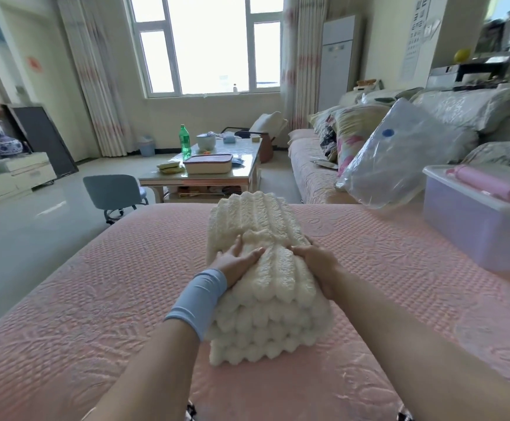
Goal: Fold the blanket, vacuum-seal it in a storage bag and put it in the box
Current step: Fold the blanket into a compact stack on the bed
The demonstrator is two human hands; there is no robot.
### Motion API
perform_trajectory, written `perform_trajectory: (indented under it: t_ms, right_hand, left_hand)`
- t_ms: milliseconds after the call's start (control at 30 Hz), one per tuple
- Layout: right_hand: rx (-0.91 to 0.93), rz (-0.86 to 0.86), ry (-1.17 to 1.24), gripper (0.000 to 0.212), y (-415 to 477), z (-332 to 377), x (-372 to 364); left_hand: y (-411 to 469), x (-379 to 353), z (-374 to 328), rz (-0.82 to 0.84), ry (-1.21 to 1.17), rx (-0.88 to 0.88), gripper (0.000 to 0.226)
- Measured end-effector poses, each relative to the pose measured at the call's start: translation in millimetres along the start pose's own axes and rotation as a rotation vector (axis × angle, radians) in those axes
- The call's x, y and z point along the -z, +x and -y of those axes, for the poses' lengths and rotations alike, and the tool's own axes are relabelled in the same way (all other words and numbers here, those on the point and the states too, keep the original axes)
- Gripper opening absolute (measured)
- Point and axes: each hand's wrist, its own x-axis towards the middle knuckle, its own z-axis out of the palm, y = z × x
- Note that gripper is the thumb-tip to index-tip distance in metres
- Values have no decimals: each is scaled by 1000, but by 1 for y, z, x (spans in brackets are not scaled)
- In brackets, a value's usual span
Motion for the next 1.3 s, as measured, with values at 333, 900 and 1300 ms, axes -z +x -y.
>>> perform_trajectory:
  t_ms: [333,900,1300]
  right_hand:
    - [-47,-234,-952,59,-13,34,94]
    - [245,-94,-1659,56,56,53,39]
    - [17,-18,-1559,80,135,0,72]
  left_hand:
    - [8,-82,-63,126,189,-44,91]
    - [102,-50,-98,-411,609,-384,45]
    - [195,-92,-49,-70,246,-216,62]
